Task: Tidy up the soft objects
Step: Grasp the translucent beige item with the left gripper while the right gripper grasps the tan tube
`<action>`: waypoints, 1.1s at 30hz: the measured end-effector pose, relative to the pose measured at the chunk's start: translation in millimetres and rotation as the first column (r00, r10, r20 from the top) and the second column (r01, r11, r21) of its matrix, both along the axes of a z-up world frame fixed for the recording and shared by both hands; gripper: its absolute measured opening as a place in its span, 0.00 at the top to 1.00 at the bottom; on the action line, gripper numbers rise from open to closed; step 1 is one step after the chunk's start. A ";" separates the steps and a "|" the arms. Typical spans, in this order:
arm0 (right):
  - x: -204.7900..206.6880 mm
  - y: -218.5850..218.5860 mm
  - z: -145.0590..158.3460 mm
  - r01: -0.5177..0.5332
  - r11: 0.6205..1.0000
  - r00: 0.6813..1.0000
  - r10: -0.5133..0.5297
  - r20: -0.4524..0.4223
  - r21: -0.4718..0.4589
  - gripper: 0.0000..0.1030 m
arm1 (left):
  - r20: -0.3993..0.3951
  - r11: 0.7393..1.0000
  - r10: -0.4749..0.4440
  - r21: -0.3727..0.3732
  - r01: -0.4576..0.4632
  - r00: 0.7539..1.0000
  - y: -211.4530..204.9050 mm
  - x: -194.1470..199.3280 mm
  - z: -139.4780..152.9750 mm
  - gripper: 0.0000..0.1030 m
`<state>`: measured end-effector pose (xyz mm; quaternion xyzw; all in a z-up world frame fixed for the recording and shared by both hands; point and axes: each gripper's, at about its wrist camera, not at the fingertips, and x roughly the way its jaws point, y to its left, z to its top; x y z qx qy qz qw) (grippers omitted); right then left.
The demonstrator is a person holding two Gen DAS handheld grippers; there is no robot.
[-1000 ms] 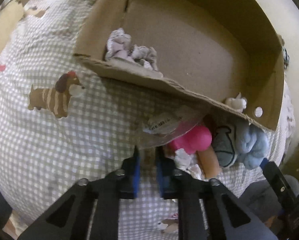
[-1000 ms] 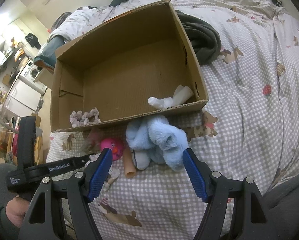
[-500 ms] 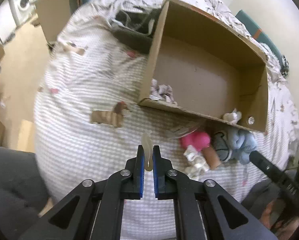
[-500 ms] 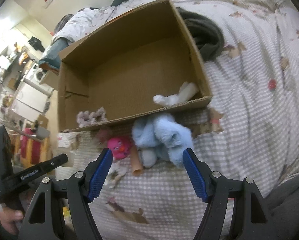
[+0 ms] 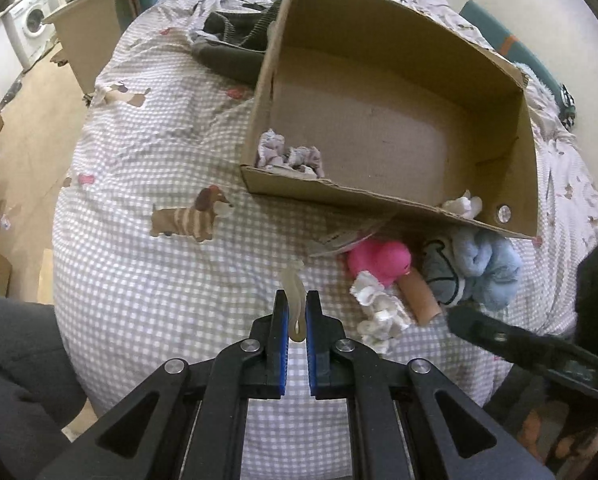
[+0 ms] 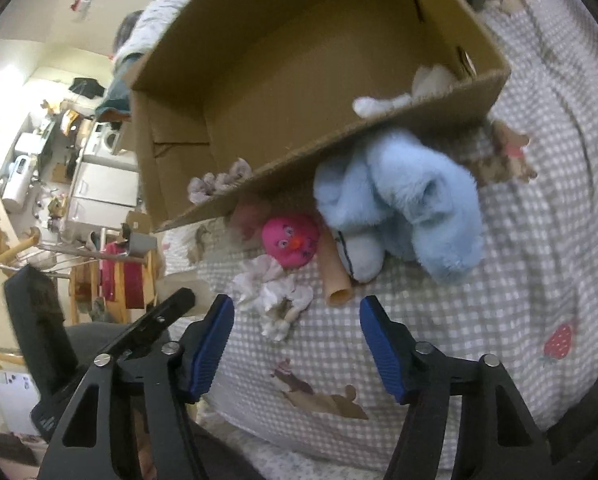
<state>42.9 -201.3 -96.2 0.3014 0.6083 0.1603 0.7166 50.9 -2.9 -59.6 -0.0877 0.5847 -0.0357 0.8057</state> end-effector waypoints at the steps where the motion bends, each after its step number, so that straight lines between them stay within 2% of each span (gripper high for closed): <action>1: 1.5 1.7 -5.0 0.003 1.000 1.000 -0.003 -0.018 0.000 0.39 | -0.002 1.000 0.000 -0.003 0.000 1.000 -1.0 0.2 -0.4 0.93; 4: 5.9 2.8 -19.0 0.012 1.000 0.998 -0.013 -0.059 -0.008 0.43 | -0.002 1.000 0.001 -0.007 -0.001 1.000 -1.7 0.1 0.1 0.93; 10: 16.0 13.0 -29.6 0.024 0.999 0.998 -0.026 -0.051 -0.044 0.44 | 0.000 1.000 0.007 -0.003 -0.007 1.000 -0.7 0.0 -0.5 0.93; 11: 16.6 14.5 -30.9 0.021 0.998 0.999 -0.024 -0.048 -0.055 0.48 | -0.001 1.000 0.008 -0.001 -0.008 1.000 -0.3 -0.1 -0.6 0.93; 12: 17.2 14.9 -31.8 0.016 0.997 0.999 -0.019 -0.048 -0.070 0.62 | -0.001 1.000 0.010 0.001 -0.010 1.000 0.2 -0.2 -0.9 0.93; 13: 18.3 16.0 -32.5 0.008 0.997 0.999 -0.012 -0.050 -0.082 0.70 | -0.001 1.000 0.013 0.004 -0.013 1.000 0.8 -0.3 -1.2 0.93; 14: 18.2 16.7 -32.7 0.002 0.996 0.999 -0.006 -0.050 -0.091 0.73 | -0.001 1.000 0.014 0.006 -0.014 1.000 1.4 -0.3 -1.5 0.93; 16: 17.2 17.7 -29.3 -0.009 0.994 0.999 0.005 -0.033 -0.111 0.90 | -0.001 1.000 0.020 0.012 -0.020 1.000 3.1 -0.1 -2.3 0.93; 22: 5.5 27.2 -13.3 -0.068 0.984 0.997 0.072 0.019 -0.162 0.92 | -0.006 0.999 0.023 0.032 -0.023 1.000 5.9 -2.5 -5.8 0.93; 28: -13.6 36.4 17.5 -0.095 0.978 0.986 0.118 0.118 -0.187 0.92 | 0.019 0.997 0.016 0.070 -0.018 1.000 5.9 -7.6 -3.0 0.93; 33: -22.7 38.9 21.9 -0.103 0.967 0.979 0.139 0.147 -0.233 0.92 | 0.031 0.995 -0.002 0.100 -0.001 1.000 1.8 -10.3 -1.9 0.93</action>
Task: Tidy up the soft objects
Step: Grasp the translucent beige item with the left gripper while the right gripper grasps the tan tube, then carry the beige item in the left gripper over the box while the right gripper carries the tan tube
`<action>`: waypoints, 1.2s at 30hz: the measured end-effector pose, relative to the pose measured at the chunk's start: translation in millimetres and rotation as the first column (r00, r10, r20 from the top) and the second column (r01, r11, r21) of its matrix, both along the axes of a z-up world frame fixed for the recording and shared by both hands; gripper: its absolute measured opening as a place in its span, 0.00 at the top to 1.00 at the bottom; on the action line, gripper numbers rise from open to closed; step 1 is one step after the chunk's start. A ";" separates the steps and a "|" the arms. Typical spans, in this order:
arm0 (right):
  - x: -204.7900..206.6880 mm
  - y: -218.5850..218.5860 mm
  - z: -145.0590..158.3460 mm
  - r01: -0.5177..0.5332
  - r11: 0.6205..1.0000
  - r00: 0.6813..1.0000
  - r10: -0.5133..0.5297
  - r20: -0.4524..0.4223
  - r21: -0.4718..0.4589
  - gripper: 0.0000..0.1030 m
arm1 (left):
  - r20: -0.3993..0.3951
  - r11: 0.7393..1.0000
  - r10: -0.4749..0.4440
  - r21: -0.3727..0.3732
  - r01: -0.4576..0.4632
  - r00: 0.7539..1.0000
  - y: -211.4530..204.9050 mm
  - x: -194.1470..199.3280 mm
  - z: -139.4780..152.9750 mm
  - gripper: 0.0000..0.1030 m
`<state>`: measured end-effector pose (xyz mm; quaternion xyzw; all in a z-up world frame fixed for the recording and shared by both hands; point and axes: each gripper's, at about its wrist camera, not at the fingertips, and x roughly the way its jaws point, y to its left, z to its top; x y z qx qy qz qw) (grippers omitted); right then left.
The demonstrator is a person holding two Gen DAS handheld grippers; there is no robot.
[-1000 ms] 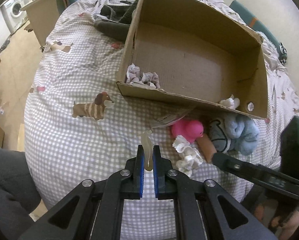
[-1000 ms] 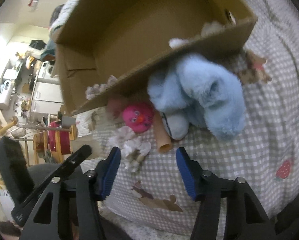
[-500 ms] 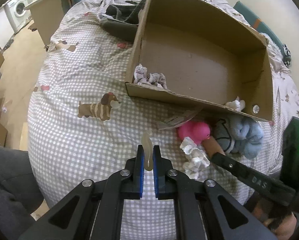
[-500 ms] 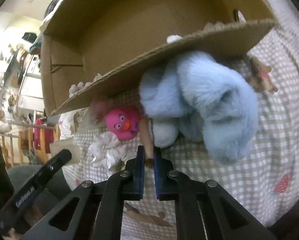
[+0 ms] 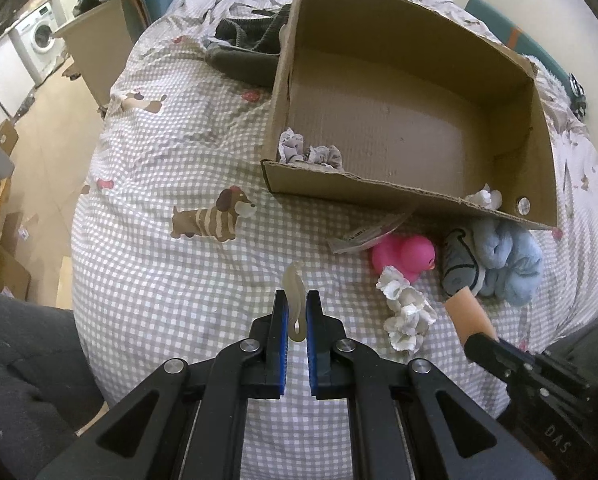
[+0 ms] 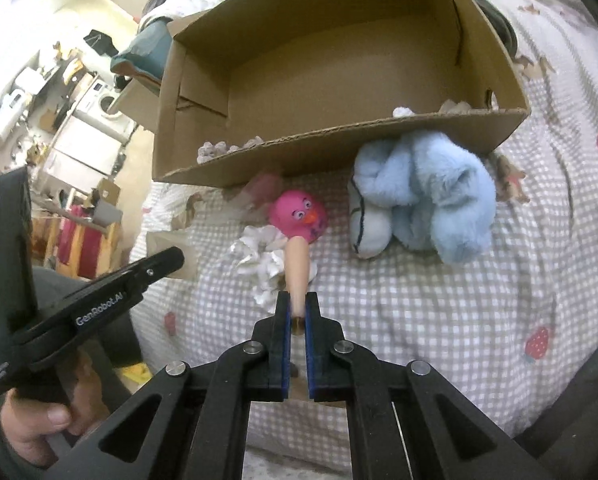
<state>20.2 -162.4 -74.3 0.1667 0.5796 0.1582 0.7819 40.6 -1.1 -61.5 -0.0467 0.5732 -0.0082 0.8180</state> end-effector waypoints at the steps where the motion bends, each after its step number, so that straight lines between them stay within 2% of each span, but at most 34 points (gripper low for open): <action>1: 0.2 0.8 1.7 0.000 1.000 1.000 0.000 0.008 -0.001 0.92 | 0.004 1.000 -0.004 0.005 0.004 1.000 -0.8 -0.4 0.6 0.93; 11: -1.5 -6.6 12.8 0.017 1.000 0.998 -0.017 0.067 0.004 0.92 | 0.066 0.999 -0.025 0.034 0.022 0.998 -6.6 -4.0 9.8 0.93; 14: -3.0 -10.8 21.8 0.022 0.999 0.994 -0.024 0.107 0.024 0.92 | 0.150 1.000 -0.009 0.019 0.007 0.989 -4.8 -7.3 27.1 0.93; 17: -6.9 -14.5 35.9 0.025 0.998 0.985 -0.034 0.171 0.055 0.92 | 0.259 1.000 -0.005 -0.019 0.010 0.966 -3.6 -13.8 49.4 0.93; 19: -8.6 -18.5 44.1 0.030 0.994 0.977 -0.051 0.208 0.102 0.92 | 0.315 1.000 -0.014 -0.011 0.019 0.949 -5.9 -17.3 61.3 0.93; 21: -9.7 -21.2 52.1 0.038 0.993 0.966 -0.065 0.250 0.112 0.92 | 0.347 1.000 -0.016 -0.001 0.017 0.938 -7.1 -18.8 68.5 0.93; 28: -6.9 -26.4 76.4 0.031 0.996 0.943 -0.058 0.329 0.087 0.92 | 0.342 0.999 -0.037 -0.005 0.041 0.939 -8.1 3.6 89.0 0.93; 32: 11.4 -35.9 94.0 0.031 0.993 0.936 -0.070 0.346 0.117 0.92 | 0.308 0.995 -0.091 -0.020 0.102 0.947 -17.0 31.8 96.3 0.92; 36: 39.3 -36.9 107.6 0.018 0.998 0.924 -0.043 0.379 0.068 0.92 | 0.324 0.994 -0.106 0.014 0.107 0.940 -24.1 62.0 104.1 0.92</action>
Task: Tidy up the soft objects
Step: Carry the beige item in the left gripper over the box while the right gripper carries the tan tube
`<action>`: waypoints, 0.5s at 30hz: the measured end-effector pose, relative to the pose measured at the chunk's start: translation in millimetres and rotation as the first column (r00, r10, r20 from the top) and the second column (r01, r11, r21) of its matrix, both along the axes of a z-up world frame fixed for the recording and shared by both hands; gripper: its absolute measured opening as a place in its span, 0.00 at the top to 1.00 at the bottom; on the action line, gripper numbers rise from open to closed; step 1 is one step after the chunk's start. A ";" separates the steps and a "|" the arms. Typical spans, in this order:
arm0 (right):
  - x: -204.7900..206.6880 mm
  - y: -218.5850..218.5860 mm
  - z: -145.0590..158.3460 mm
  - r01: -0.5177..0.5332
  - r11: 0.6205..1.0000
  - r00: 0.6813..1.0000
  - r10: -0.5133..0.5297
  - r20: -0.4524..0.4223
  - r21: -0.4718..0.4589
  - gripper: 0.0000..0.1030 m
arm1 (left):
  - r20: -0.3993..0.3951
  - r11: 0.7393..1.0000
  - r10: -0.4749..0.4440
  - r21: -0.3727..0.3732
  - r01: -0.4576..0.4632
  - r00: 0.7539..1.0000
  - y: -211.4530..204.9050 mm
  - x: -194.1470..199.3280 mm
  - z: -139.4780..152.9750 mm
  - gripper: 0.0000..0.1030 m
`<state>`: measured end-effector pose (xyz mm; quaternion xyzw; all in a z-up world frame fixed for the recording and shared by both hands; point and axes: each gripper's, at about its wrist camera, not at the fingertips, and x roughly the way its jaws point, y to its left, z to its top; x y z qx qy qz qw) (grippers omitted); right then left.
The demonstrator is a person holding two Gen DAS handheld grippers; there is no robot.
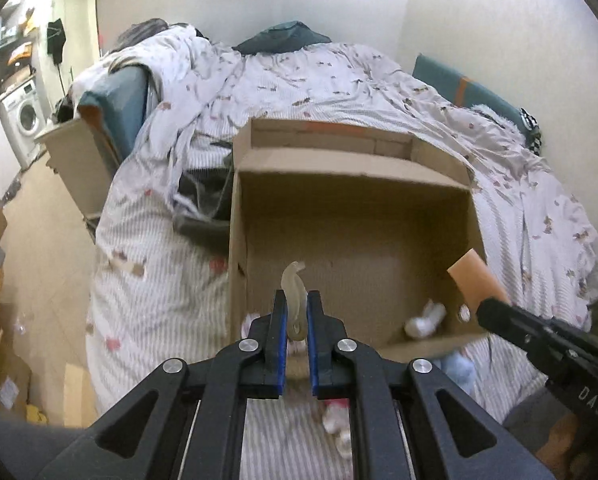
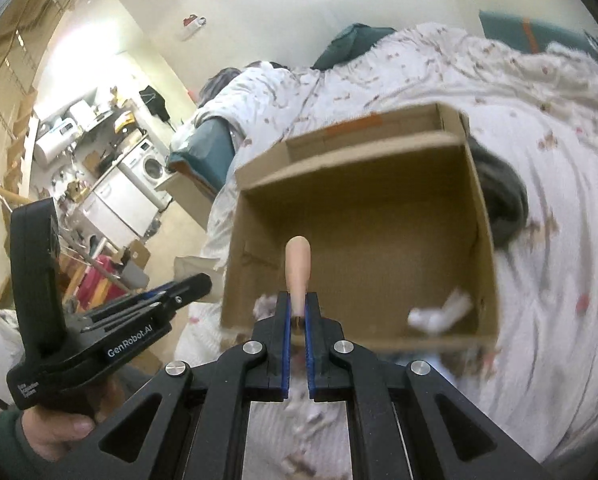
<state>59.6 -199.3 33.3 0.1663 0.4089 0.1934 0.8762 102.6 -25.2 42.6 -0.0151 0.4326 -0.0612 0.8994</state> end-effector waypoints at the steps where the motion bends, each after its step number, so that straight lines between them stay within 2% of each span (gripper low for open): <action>1: 7.0 -0.2 2.0 0.000 1.000 1.000 0.000 0.004 -0.015 0.92 | 0.000 1.000 0.003 0.002 -0.003 1.000 -0.6 5.7 -0.8 0.92; 4: 30.8 -3.9 -4.8 -0.017 0.999 1.000 0.016 -0.025 -0.035 0.92 | 0.002 1.000 0.008 0.006 -0.008 1.000 -3.1 22.5 -5.1 0.92; 8: 44.2 -14.1 -31.9 -0.001 0.999 0.997 0.004 -0.078 0.035 0.92 | 0.071 1.000 -0.008 0.031 0.006 0.997 -3.8 24.9 -26.1 0.92; 10: 48.0 -15.6 -47.3 0.024 0.999 0.992 -0.020 -0.126 0.025 0.92 | 0.060 0.998 0.044 0.037 -0.046 0.997 1.5 26.3 -33.9 0.92; 11: 50.1 -15.4 -53.0 0.031 0.999 0.989 -0.028 -0.148 0.016 0.92 | 0.047 0.998 0.057 0.005 -0.057 0.997 5.4 27.6 -36.0 0.92; 15: 53.5 -12.0 -56.4 0.028 0.999 0.989 -0.031 -0.142 -0.022 0.92 | 0.044 0.997 0.073 0.005 -0.073 0.996 9.4 28.1 -37.5 0.92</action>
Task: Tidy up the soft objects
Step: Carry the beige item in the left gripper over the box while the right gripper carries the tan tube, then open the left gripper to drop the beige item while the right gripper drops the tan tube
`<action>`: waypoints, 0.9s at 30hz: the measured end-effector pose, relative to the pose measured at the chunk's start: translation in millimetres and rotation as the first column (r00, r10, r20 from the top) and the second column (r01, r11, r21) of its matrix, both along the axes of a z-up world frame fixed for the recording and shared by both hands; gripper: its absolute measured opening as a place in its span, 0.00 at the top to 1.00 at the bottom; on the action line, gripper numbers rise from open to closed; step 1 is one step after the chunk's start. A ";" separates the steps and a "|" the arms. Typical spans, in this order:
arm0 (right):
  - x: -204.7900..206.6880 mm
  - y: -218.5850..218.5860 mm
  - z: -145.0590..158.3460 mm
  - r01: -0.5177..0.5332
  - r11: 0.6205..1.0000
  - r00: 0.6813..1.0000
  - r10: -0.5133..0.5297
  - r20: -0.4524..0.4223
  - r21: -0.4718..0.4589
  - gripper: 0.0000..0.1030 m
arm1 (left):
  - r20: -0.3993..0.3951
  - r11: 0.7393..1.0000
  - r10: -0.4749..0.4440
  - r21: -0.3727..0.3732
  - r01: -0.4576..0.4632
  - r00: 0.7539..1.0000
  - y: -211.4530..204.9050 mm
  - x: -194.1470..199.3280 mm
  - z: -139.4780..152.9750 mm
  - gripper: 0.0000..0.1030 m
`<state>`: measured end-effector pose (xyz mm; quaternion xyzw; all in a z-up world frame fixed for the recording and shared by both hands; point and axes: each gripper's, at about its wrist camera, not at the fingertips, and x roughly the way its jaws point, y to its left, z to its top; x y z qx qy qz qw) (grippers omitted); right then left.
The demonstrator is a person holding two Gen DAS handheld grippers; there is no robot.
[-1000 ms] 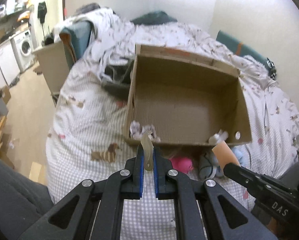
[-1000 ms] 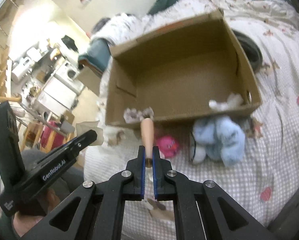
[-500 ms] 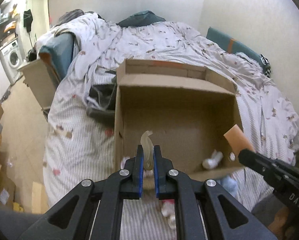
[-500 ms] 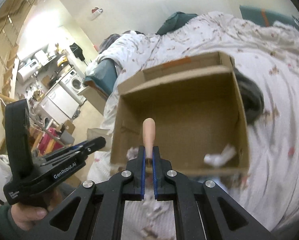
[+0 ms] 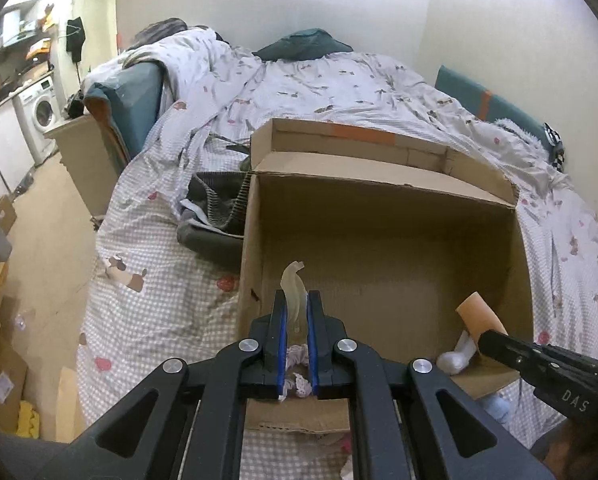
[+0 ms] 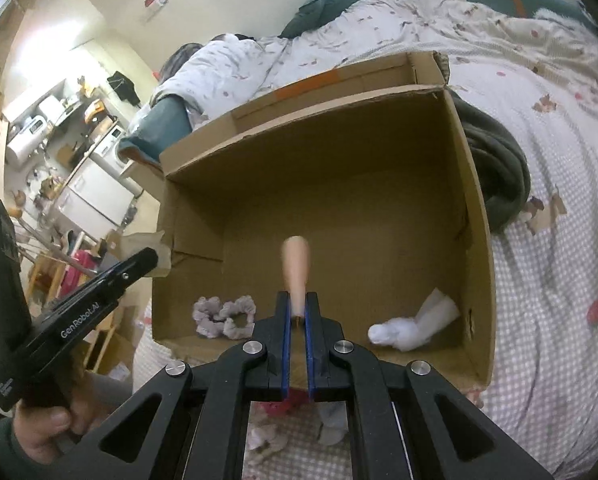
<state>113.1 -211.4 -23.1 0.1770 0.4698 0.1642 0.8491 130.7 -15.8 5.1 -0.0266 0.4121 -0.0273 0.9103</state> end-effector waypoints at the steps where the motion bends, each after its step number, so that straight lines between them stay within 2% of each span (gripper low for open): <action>1: 0.2 0.1 -2.0 0.000 1.000 1.000 0.000 -0.003 -0.001 0.92 | -0.001 1.000 0.002 -0.001 -0.002 1.000 0.0 -0.3 -0.2 0.92; 8: 0.6 7.1 -7.9 -0.018 0.999 1.000 0.017 -0.018 -0.035 0.92 | -0.015 0.998 -0.002 0.065 0.003 1.000 -7.7 -1.2 -10.6 0.92; 12: 1.5 10.5 -8.6 -0.023 0.999 1.000 0.022 -0.017 -0.049 0.92 | -0.031 0.999 -0.011 0.051 0.012 0.999 -7.8 -1.2 -15.0 0.92; 17: 4.6 8.6 -11.2 -0.018 0.998 0.999 0.016 -0.029 -0.060 0.92 | -0.027 0.997 -0.038 0.071 0.040 0.999 -13.1 -2.4 -17.4 0.92; 18: 4.9 9.7 -11.0 -0.017 0.998 0.999 0.015 -0.030 -0.062 0.92 | -0.033 0.996 -0.043 0.071 0.045 0.999 -14.6 -1.9 -18.7 0.88; 23: 6.8 13.4 -13.5 -0.021 0.997 0.999 0.018 -0.042 -0.068 0.92 | -0.076 0.993 -0.063 0.093 0.070 0.995 -19.8 -0.9 -27.8 0.86; 27: 6.9 16.1 -15.7 -0.026 0.997 0.999 0.023 -0.045 -0.075 0.92 | -0.100 0.994 -0.069 0.082 0.077 0.993 -20.9 -0.2 -32.6 0.82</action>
